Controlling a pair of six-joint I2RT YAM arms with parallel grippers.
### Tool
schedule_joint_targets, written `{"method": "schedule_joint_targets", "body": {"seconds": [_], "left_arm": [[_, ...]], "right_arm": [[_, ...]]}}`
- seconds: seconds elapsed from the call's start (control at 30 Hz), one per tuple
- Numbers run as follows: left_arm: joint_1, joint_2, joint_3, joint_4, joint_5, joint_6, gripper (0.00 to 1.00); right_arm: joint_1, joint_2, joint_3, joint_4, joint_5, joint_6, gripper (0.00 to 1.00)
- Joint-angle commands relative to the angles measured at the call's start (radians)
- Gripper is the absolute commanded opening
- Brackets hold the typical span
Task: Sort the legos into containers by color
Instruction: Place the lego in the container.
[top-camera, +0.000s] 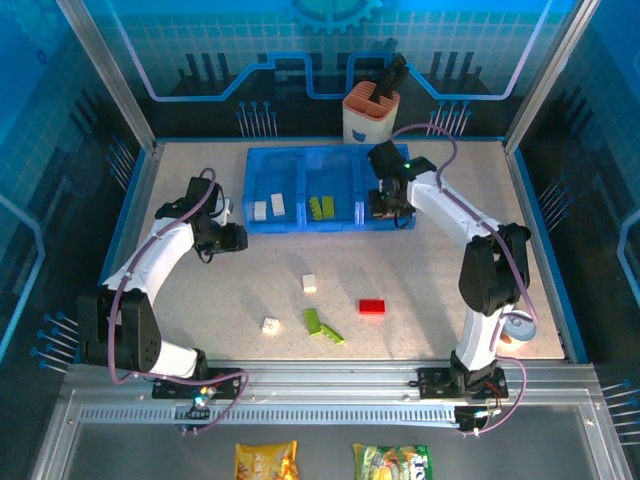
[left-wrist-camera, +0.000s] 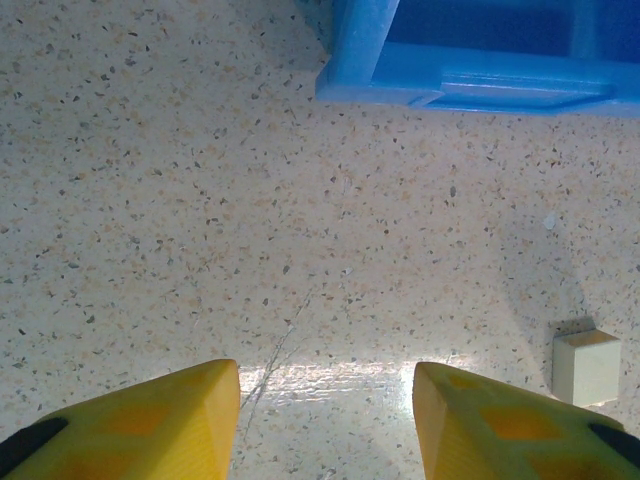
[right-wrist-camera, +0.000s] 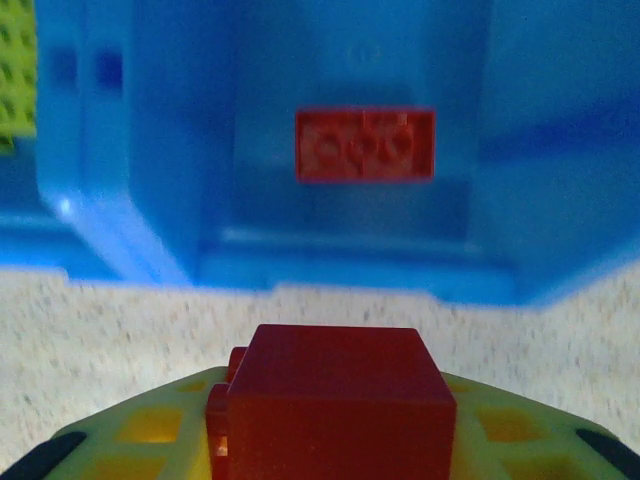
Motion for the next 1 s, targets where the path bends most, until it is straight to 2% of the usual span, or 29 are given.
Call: {"method": "schedule_joint_targets", "body": {"seconds": [0.0,0.23,0.5,0.73,0.97], "left_arm": [[0.010,0.012,0.001,-0.020,0.004,0.019,0.50],[0.010,0.017,-0.002,-0.020,-0.003,0.021,0.50],[0.011,0.027,-0.001,-0.020,-0.004,0.020,0.50],[0.010,0.026,0.000,-0.020,-0.008,0.021,0.50],[0.010,0.020,-0.003,-0.020,-0.007,0.020,0.50]], "right_arm": [[-0.038,0.103,0.111,-0.012,-0.062,-0.057,0.42],[-0.095,0.328,0.373,-0.047,-0.092,-0.074,0.42],[-0.139,0.544,0.583,-0.090,-0.110,-0.092,0.43],[-0.146,0.645,0.640,-0.092,-0.093,-0.104,0.43],[-0.145,0.635,0.613,-0.086,-0.081,-0.103,0.49]]}}
